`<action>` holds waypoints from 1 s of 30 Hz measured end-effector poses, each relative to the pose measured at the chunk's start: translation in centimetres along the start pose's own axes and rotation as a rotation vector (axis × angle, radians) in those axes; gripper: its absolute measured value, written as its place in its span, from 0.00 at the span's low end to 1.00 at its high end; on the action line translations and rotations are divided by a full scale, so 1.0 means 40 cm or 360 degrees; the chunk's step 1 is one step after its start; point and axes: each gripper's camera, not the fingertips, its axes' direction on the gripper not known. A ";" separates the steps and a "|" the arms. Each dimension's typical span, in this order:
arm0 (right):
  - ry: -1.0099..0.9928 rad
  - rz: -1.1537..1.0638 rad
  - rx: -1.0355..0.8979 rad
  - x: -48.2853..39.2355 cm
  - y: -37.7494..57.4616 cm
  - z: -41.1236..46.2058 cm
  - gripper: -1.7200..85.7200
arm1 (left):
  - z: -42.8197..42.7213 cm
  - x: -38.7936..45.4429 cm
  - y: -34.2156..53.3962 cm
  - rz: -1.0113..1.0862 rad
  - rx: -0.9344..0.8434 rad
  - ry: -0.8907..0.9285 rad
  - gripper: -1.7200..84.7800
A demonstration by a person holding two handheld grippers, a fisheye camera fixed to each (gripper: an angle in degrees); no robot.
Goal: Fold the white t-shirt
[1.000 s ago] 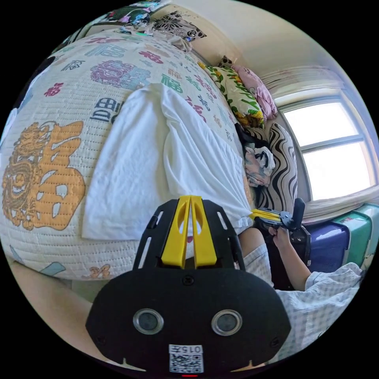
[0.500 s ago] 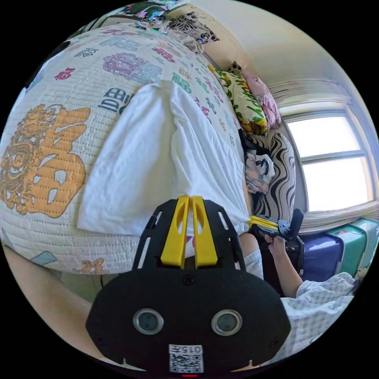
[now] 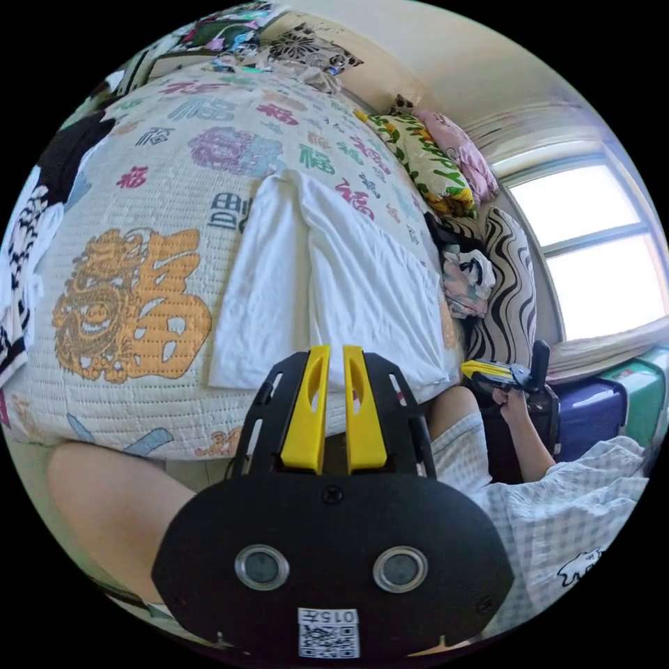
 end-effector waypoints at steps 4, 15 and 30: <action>-0.0246 -0.0003 0.0155 0.048 -0.060 0.005 0.03 | 0.114 0.057 -0.067 0.0180 -0.0116 0.0044 0.02; -0.0519 0.0580 0.0506 0.479 -0.069 -0.107 0.10 | -0.013 0.001 -0.279 0.0164 0.0122 -0.0074 0.13; -0.0515 0.0873 0.0361 0.744 -0.242 -0.046 0.02 | 0.122 -0.154 -0.528 -0.0101 0.0039 0.0246 0.02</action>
